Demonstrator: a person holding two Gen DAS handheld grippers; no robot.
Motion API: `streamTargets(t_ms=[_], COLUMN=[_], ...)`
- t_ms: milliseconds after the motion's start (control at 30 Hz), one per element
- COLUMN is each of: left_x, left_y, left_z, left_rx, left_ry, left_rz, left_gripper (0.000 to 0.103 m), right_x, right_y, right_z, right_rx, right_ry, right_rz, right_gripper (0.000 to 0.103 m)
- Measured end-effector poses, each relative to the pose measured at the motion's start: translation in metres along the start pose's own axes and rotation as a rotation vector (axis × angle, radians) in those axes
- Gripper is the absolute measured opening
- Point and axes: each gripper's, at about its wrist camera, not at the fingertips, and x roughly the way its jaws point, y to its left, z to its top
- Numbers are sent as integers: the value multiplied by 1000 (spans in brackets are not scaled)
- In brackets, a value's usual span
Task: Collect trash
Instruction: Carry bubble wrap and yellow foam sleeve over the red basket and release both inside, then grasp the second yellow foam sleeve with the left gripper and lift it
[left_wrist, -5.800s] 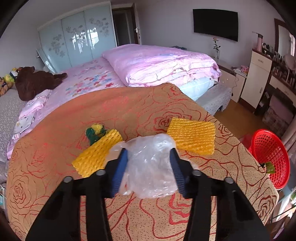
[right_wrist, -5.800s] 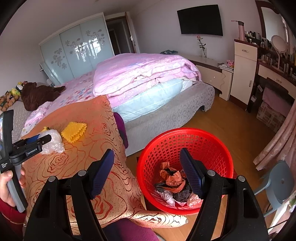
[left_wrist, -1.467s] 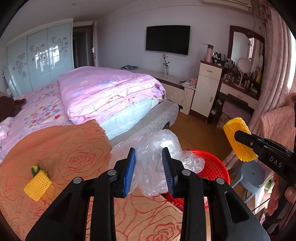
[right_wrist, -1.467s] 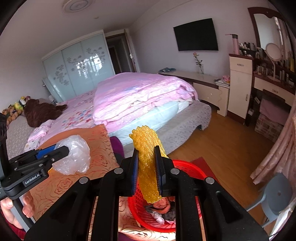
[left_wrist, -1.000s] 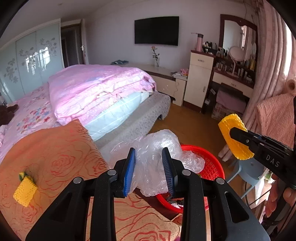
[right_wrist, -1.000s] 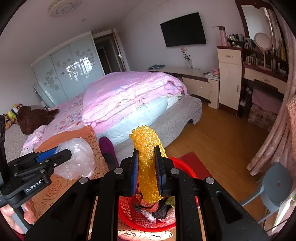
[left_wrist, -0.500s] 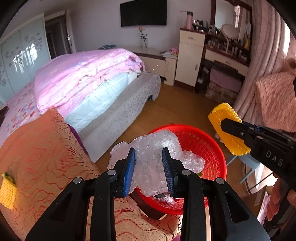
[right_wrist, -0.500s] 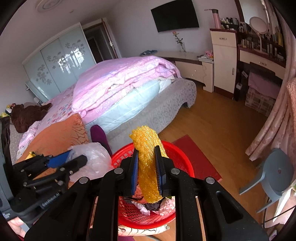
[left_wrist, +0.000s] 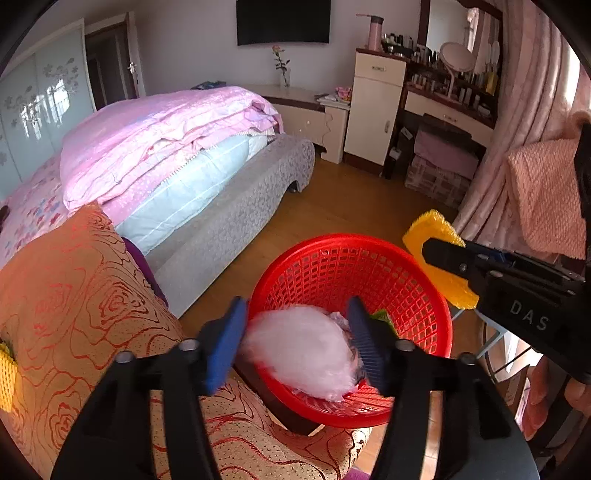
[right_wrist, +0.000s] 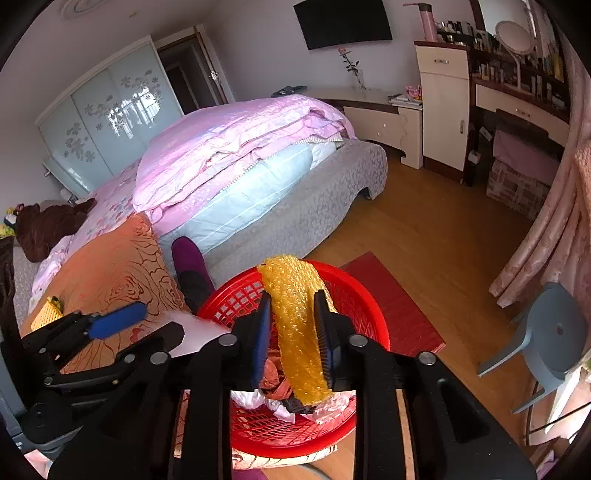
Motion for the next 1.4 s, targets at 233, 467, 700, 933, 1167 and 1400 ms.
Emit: streamTargets(t_ms=[233, 467, 700, 933, 1167, 1400], left_x=[-8, -17, -37, -64, -89, -111], left_y=[14, 35, 47, 59, 74, 101], left_z=[-1, -8, -12, -18, -27, -39], left_rx=[-35, -80, -98, -112, -140, -188], left_ry=[-9, -26, -74, -135, -176, -199], left_rz=[9, 42, 89, 162, 213, 244], left_gripper=[65, 67, 68, 74, 78, 80], right_x=[-4, -10, -20, -27, -37, -43], right_y=[2, 10, 20, 39, 63, 89], right_z=[-2, -4, -5, -9, -13, -17], right_rx=[-7, -32, -64, -105, -150, -195], right_ry=[-14, -42, -85, -115, -149, -159], right_rz=[-10, -30, -29, 2, 31, 56], right_gripper=[43, 48, 53, 64, 71, 77])
